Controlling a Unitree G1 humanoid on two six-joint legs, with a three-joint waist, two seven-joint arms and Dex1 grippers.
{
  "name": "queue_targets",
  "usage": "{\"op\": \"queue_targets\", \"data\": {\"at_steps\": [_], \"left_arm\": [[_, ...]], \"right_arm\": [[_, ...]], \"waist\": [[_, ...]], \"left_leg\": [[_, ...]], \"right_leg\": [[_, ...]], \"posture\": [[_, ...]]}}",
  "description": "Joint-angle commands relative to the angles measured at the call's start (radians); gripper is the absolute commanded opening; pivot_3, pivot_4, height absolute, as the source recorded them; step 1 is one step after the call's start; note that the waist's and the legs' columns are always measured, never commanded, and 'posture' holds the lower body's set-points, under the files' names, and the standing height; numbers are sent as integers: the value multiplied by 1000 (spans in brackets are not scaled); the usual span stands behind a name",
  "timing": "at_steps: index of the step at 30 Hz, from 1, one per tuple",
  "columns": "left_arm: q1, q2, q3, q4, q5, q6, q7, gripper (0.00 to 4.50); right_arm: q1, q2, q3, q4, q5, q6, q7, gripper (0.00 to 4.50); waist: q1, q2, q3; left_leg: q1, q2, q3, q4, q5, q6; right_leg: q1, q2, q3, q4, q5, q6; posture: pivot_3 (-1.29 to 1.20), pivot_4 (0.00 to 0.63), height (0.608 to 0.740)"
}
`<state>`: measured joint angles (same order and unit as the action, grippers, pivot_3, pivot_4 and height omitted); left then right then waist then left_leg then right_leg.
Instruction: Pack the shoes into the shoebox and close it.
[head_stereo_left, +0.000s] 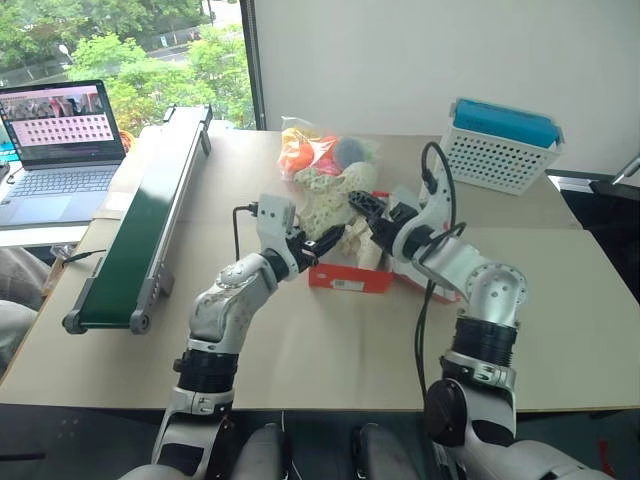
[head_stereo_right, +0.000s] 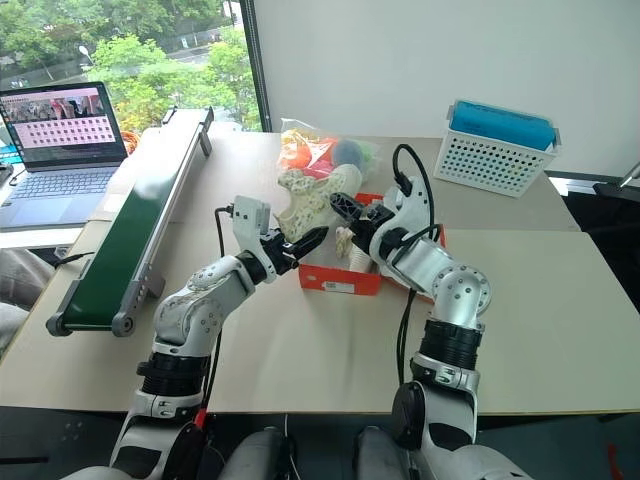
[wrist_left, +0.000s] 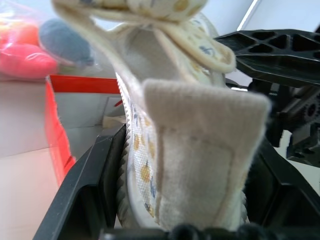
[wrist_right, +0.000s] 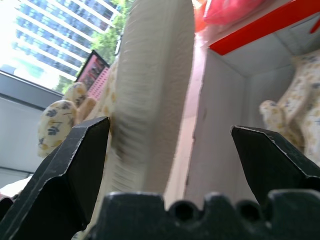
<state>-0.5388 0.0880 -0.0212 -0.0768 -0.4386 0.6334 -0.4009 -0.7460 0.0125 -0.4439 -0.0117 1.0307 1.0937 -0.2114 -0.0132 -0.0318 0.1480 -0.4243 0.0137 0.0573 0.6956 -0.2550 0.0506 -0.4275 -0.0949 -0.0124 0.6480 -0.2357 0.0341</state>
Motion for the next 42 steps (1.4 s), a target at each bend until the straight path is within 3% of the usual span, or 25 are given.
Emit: {"op": "queue_targets", "data": {"at_steps": [1,2,11,14,22,23,26,29,34,38,42], "left_arm": [[-17,-6,-6,-63,-24,-12,-20,2905],[-16,-6,-5,-63,-23,-12,-20,2905],[-15,-5,1,-57,-13,-21,-12,2905],[-16,-4,0,-54,-4,-27,-7,2905],[-2,27,-58,-51,63,-97,-40,2905],[1,29,-62,-52,65,-108,-46,3671],[7,48,-84,-56,92,-135,-63,4483],[10,70,-91,-63,86,-130,-93,4483],[14,168,-91,-68,76,-130,-205,4483],[9,240,-86,-34,78,-147,-284,4483],[-2,282,-90,4,95,-172,-334,4483]], "right_arm": [[-22,-4,4,-30,38,-13,-1,4466],[-21,-4,3,-27,38,-17,-2,3952],[-18,-19,7,-19,37,-28,-12,1151],[-16,-22,14,-21,33,-24,-16,589],[-12,-4,11,-31,41,-37,-42,589],[-12,-3,10,-33,39,-40,-46,580],[-19,-13,-9,-27,22,-63,-75,580],[-43,-46,-32,-1,8,-77,-99,580],[-166,-211,-8,214,-81,-31,-85,580],[-310,-302,86,442,-189,3,9,580],[-446,-323,164,652,-300,-13,127,580]], "waist": [[0,0,0],[0,0,0],[0,0,0],[0,0,0],[0,0,0],[0,0,0],[0,1,0],[1,1,0],[0,3,2],[-6,7,4],[-20,8,5]], "left_leg": [[0,0,0,0,0,0],[0,0,0,0,0,0],[0,0,0,0,0,0],[0,0,0,0,0,0],[0,0,0,0,0,0],[0,0,0,0,0,0],[0,0,0,0,0,0],[0,0,0,0,0,0],[0,0,1,0,0,0],[0,0,2,-1,0,0],[0,1,4,-2,0,0]], "right_leg": [[0,0,0,0,0,0],[0,0,0,0,0,0],[0,0,0,0,0,0],[0,0,0,0,0,0],[0,0,0,0,0,0],[0,0,0,0,0,0],[0,0,0,0,0,0],[0,0,0,0,0,0],[0,0,0,0,0,0],[-1,1,1,-1,0,0],[-2,2,3,-1,0,0]], "posture": [[0,150,705],[0,150,705],[0,150,705],[0,150,705],[0,150,705],[0,150,705],[0,150,705],[0,150,705],[0,150,705],[0,150,705],[0,150,705]]}}
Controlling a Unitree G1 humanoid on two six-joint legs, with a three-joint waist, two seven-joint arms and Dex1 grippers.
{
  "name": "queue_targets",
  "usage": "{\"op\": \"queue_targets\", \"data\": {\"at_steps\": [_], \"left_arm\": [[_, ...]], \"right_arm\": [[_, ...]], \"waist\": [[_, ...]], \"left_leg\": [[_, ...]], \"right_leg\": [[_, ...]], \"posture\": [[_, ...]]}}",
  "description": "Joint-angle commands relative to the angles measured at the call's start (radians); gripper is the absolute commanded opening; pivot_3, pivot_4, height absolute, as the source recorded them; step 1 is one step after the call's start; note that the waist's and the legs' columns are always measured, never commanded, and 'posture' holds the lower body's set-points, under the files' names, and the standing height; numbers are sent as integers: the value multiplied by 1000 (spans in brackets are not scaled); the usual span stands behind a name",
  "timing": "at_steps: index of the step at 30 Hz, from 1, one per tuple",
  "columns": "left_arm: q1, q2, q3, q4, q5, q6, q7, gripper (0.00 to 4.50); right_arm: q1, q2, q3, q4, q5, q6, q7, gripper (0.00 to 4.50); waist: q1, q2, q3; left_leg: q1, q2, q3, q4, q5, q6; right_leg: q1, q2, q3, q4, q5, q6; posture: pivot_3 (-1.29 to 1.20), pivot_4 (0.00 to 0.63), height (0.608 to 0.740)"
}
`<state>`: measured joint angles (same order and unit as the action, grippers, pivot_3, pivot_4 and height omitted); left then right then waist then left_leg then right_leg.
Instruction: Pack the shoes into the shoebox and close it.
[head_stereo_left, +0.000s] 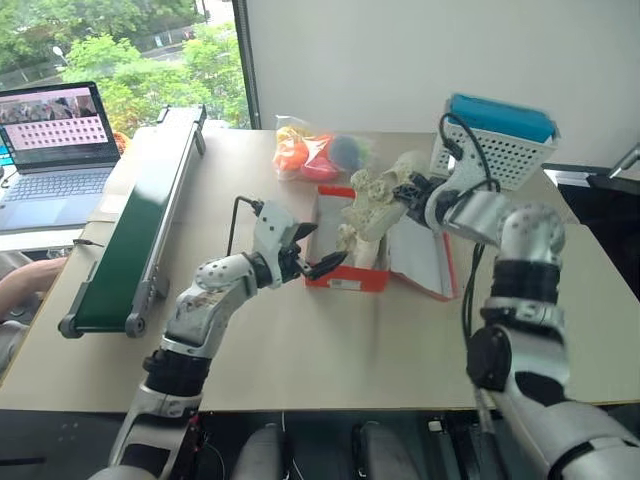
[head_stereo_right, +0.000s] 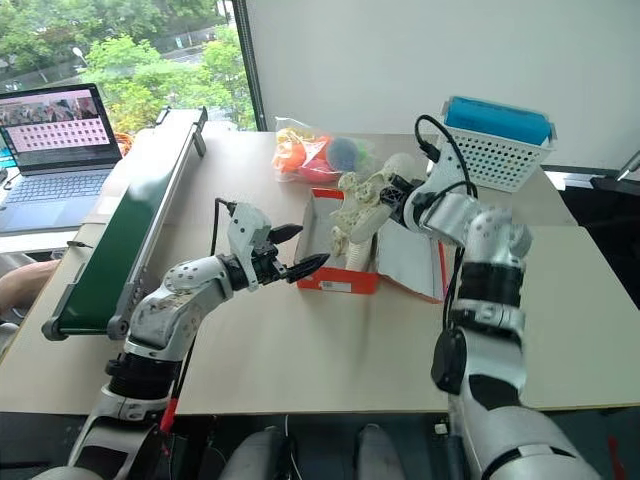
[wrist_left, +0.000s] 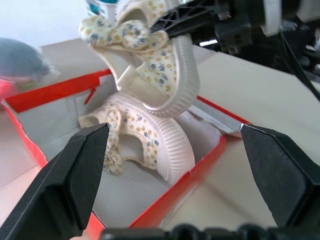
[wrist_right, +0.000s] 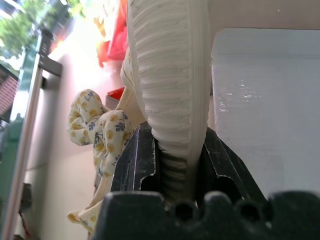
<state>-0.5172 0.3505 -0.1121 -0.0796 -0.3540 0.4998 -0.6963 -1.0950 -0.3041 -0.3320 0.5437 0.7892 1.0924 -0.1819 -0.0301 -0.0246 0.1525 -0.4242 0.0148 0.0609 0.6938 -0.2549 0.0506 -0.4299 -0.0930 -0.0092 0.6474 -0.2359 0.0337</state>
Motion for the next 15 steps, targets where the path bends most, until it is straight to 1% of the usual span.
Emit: {"op": "queue_targets", "data": {"at_steps": [1,4,8,10,15], "left_arm": [[-24,27,1,15,12,-45,-51,4483],[-20,35,-3,26,20,-56,-70,4483],[-1,33,-2,18,27,-60,-67,4483],[7,33,-1,7,27,-57,-61,4483],[24,27,15,-19,25,-45,-34,4483]], "right_arm": [[-136,-5,77,156,-92,-25,133,580],[-218,-2,123,297,-171,-58,216,580],[-298,13,143,434,-242,-79,289,580],[-313,23,160,485,-284,-93,320,580],[-301,70,210,595,-394,-159,388,580]], "waist": [[-4,0,0],[-4,1,1],[9,1,1],[10,1,1],[12,2,1]], "left_leg": [[0,0,0,0,0,0],[-2,0,0,0,0,0],[-5,-1,0,1,0,0],[-7,-1,0,1,1,-1],[-8,-1,0,1,1,-2]], "right_leg": [[0,0,0,0,0,0],[-1,-1,0,0,0,0],[-3,-2,-1,0,0,0],[-6,-2,-1,0,0,0],[-7,-2,-1,1,0,0]], "posture": [[0,150,705],[0,150,705],[0,150,705],[0,150,705],[0,150,705]]}}
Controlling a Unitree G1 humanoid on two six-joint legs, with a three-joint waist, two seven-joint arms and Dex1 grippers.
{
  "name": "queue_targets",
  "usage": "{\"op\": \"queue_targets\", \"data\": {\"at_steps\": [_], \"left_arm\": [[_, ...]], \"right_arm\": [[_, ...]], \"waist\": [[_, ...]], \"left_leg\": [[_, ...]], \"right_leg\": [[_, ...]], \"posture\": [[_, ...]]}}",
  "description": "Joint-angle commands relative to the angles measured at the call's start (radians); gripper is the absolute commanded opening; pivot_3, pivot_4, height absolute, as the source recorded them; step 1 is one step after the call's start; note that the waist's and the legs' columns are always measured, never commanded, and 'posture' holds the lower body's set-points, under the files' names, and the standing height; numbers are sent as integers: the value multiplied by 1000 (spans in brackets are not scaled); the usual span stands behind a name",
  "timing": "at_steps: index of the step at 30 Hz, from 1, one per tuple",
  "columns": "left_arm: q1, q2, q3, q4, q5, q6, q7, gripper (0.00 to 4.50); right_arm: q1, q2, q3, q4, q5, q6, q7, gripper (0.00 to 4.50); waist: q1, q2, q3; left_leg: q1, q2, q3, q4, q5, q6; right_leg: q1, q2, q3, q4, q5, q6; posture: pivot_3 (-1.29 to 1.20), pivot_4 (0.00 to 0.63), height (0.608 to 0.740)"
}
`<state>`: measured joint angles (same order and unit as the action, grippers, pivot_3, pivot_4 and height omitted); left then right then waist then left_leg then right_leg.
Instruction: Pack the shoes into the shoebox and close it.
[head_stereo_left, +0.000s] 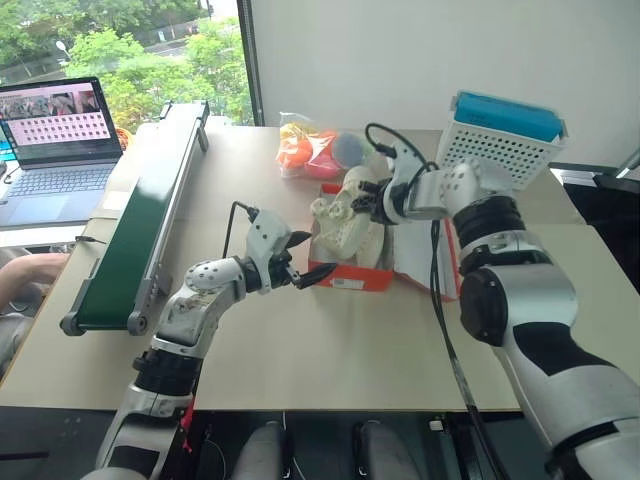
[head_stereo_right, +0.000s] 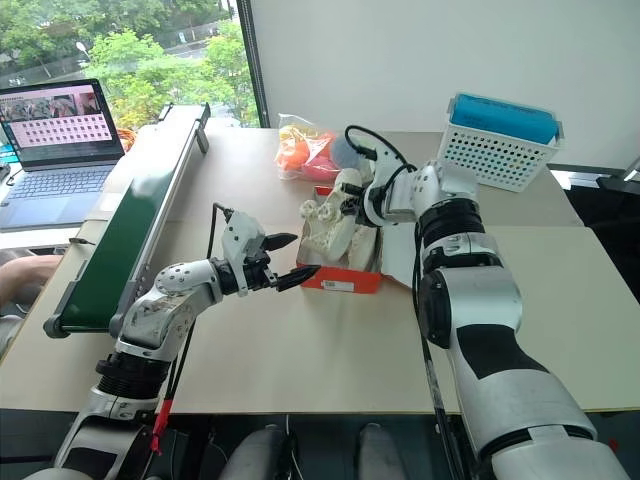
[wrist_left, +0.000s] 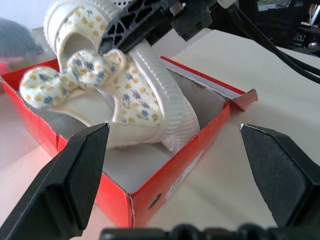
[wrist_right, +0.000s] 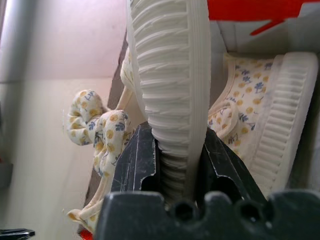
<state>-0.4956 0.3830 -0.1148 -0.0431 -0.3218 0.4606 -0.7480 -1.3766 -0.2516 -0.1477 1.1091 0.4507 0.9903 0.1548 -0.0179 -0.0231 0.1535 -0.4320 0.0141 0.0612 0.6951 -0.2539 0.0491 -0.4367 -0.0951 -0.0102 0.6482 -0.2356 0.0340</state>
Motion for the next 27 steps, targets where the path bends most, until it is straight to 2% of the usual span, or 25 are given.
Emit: {"op": "queue_targets", "data": {"at_steps": [1,10,16,20,23,27], "left_arm": [[7,-4,20,-58,-5,-5,21,4483],[41,-6,23,-125,-15,36,59,4483],[76,2,41,-183,-29,78,81,4483],[87,-3,42,-192,-31,88,96,4483],[81,-9,37,-190,-32,91,105,4483],[70,-12,24,-179,-30,82,98,4483]], "right_arm": [[-15,38,43,50,-80,-68,75,580],[44,118,208,153,-320,-218,253,580],[94,70,379,158,-505,-291,426,580],[134,43,495,141,-599,-311,593,580],[147,79,492,120,-593,-276,638,580],[147,139,412,96,-537,-205,609,580]], "waist": [[-1,0,0],[-7,0,0],[0,0,0],[9,1,0],[10,1,-1],[5,1,-2]], "left_leg": [[0,0,0,0,0,0],[1,0,0,0,1,-1],[2,0,0,0,3,-5],[4,-1,-2,0,2,-4],[11,-1,-3,0,-1,0],[13,-1,-3,0,-1,0]], "right_leg": [[0,0,0,0,0,0],[0,0,0,2,0,0],[0,0,0,2,0,0],[4,-1,-2,1,0,0],[12,-1,-3,0,0,0],[13,-1,-3,0,0,0]], "posture": [[0,150,705],[0,150,705],[0,150,705],[0,150,705],[0,150,705],[0,150,705]]}}
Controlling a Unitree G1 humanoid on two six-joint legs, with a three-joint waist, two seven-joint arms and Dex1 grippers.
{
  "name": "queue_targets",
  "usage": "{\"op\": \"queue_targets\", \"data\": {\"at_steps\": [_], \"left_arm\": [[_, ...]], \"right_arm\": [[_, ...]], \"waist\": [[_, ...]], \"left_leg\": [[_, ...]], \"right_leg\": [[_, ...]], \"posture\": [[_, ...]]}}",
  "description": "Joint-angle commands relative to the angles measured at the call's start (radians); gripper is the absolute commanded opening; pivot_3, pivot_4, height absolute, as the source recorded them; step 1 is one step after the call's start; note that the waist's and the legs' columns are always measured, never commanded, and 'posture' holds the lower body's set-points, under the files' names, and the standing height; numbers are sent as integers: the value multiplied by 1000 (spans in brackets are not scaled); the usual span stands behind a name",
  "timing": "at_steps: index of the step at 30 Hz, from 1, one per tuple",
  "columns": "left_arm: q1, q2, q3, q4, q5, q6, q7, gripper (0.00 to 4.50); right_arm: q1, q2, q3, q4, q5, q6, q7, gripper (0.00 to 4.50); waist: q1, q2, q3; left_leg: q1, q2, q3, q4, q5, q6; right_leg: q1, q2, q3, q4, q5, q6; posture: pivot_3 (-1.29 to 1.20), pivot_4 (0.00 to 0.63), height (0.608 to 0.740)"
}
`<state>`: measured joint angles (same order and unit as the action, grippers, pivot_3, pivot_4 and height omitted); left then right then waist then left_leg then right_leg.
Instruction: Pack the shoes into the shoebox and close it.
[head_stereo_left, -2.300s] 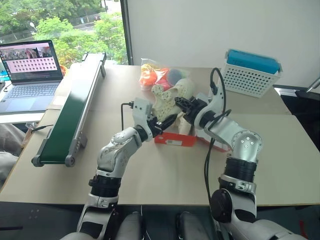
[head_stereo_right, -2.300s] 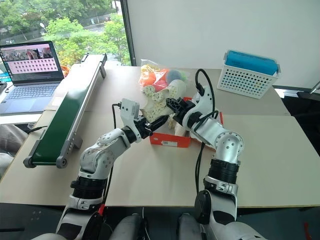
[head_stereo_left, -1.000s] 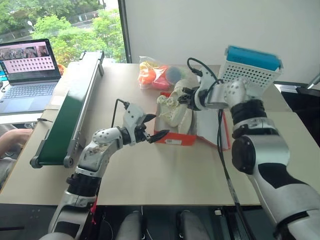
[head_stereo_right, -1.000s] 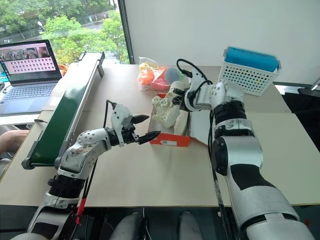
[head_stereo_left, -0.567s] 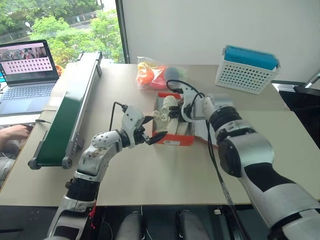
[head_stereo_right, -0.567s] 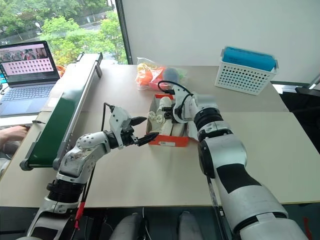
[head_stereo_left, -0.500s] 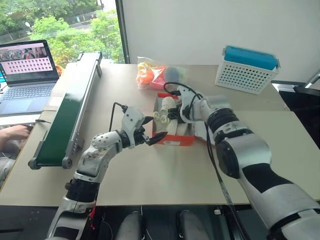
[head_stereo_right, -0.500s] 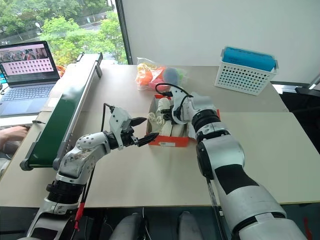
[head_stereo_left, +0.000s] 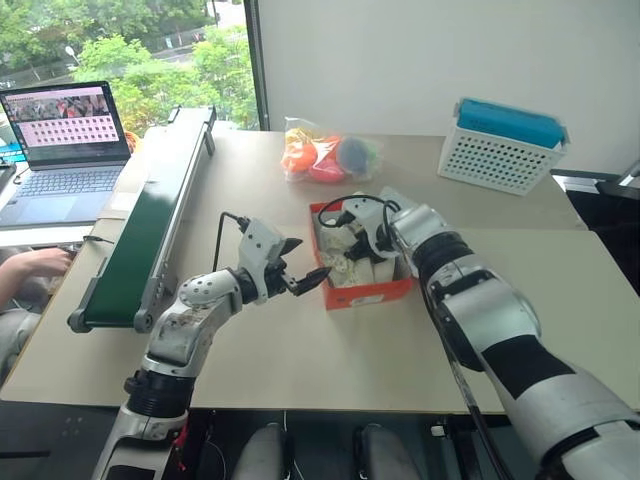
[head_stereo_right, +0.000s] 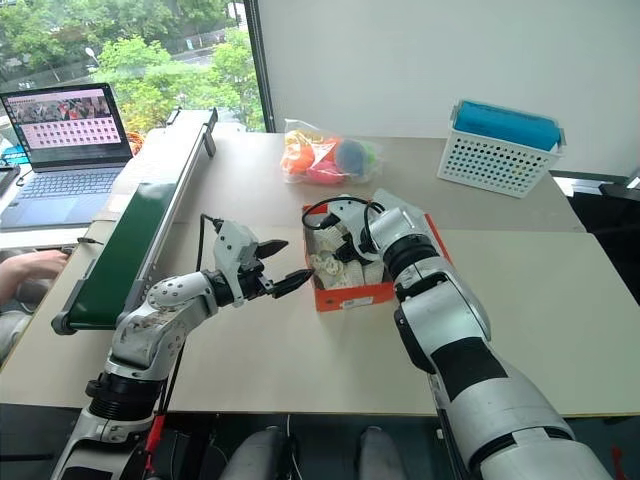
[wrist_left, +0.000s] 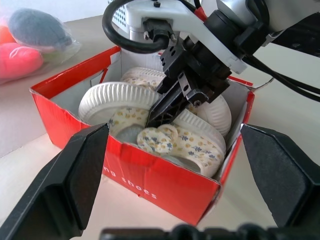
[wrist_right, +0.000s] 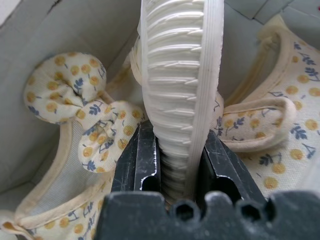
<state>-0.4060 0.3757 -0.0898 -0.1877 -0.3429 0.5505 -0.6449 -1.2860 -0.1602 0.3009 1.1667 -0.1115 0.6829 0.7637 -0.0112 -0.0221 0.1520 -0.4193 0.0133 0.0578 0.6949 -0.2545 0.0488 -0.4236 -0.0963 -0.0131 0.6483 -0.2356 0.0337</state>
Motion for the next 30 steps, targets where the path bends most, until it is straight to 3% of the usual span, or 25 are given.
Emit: {"op": "queue_targets", "data": {"at_steps": [1,7,9,10,15,23,30], "left_arm": [[-24,-3,-5,-31,-6,-12,-11,4483],[-40,-5,-10,-9,-2,-23,-20,4483],[-43,-9,-15,-3,-1,-26,-23,4500],[-44,-11,-19,-2,-1,-27,-25,4500],[-49,-10,-28,7,3,-37,-41,4500],[-67,-3,-30,38,14,-56,-65,4500],[-92,2,-24,67,16,-66,-77,4500]], "right_arm": [[50,58,-77,34,53,125,-24,580],[43,64,-255,-10,143,229,-142,580],[42,57,-306,-38,169,259,-184,1469],[39,52,-335,-56,185,277,-205,1648],[22,23,-431,-198,258,396,-261,3405],[45,-31,-612,-562,373,632,-401,3405],[182,-33,-843,-1098,450,881,-488,3405]], "waist": [[-3,0,-1],[-12,0,-1],[-15,0,-1],[-16,0,-1],[-15,0,-1],[-4,0,-1],[0,0,-1]], "left_leg": [[0,0,0,0,0,-1],[0,1,0,-1,0,-2],[0,1,0,-1,0,-2],[0,1,0,-1,0,-2],[-1,1,1,-1,0,-1],[-8,1,1,-1,0,-1],[-11,1,1,0,0,0]], "right_leg": [[0,0,0,0,0,0],[0,0,1,0,0,0],[-1,0,1,0,0,-1],[-1,1,1,0,0,-1],[-2,0,1,0,0,-1],[-9,0,1,1,0,-1],[-12,0,1,1,0,-1]], "posture": [[0,150,705],[0,150,705],[0,150,705],[0,150,705],[0,150,705],[0,150,705],[0,150,705]]}}
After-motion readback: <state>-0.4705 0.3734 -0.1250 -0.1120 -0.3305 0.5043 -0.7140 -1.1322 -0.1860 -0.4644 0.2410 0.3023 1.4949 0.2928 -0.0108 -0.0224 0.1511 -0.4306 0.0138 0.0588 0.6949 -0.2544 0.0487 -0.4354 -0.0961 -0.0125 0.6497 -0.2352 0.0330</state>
